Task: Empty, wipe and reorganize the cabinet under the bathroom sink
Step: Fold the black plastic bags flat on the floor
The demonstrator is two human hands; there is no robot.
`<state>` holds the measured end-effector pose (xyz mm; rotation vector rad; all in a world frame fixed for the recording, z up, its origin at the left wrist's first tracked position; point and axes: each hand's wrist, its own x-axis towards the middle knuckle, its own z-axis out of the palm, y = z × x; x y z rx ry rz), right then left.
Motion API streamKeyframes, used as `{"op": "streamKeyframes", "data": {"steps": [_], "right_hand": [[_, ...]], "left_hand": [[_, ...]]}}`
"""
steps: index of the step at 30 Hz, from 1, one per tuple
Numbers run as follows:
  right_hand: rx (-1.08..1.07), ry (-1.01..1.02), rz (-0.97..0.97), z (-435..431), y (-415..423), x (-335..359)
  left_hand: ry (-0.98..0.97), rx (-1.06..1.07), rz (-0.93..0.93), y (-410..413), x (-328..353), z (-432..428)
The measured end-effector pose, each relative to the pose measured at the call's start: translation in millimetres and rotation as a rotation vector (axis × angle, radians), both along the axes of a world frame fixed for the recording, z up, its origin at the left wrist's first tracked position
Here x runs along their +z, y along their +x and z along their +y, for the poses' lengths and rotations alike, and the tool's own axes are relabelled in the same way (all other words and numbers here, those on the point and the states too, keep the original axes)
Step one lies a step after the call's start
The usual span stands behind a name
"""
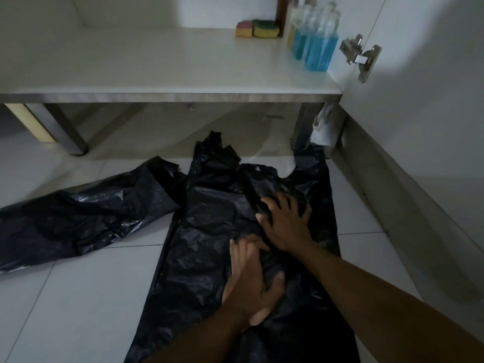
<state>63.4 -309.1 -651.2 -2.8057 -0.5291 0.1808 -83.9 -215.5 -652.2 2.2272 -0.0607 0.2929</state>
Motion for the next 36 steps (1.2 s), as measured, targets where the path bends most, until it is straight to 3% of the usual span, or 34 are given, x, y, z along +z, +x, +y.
{"op": "streamKeyframes", "data": {"steps": [3, 6, 10, 13, 16, 18, 21, 25, 28, 32, 35, 36], "right_hand": [[0.001, -0.025, -0.09, -0.8, -3.5, -7.4], [-0.012, -0.068, -0.1, 0.7, -3.8, -9.4], [-0.024, -0.069, -0.116, 1.0, -3.7, -10.3], [-0.036, -0.072, -0.121, 1.8, -3.4, -11.3], [-0.034, -0.069, -0.122, 2.1, -3.1, -11.5], [-0.036, -0.076, -0.129, 1.7, -3.1, -11.5], [-0.038, -0.087, -0.127, 0.8, -3.8, -12.3], [-0.035, -0.09, -0.131, 0.3, -3.7, -13.2], [-0.035, -0.084, -0.134, 1.0, -3.4, -13.5], [-0.033, -0.081, -0.139, 0.1, -3.7, -14.0], [-0.032, -0.078, -0.132, -0.5, -3.6, -12.8], [-0.03, -0.078, -0.126, -0.6, -3.6, -11.8]], "left_hand": [[-0.207, 0.161, -0.032, 8.9, 2.5, 4.1], [-0.195, 0.358, -0.042, 48.1, 32.7, 16.3], [0.219, 0.47, 0.096, 137.8, 75.6, 77.1], [0.563, 0.378, 0.4, 184.4, 89.1, 123.6], [0.574, 0.222, 0.725, 205.9, 83.5, 141.4], [0.585, 0.198, 0.691, 211.5, 80.4, 141.7], [0.661, 0.236, 0.452, 214.2, 79.0, 140.4], [0.32, 0.347, 0.271, 215.0, 78.3, 148.5], [0.289, 0.325, 0.146, 214.8, 83.7, 158.6], [0.498, 0.352, 0.084, 219.1, 86.3, 169.5], [0.753, 0.387, 0.36, 217.2, 84.9, 171.5], [0.814, 0.39, 0.373, 209.7, 85.7, 169.4]]}}
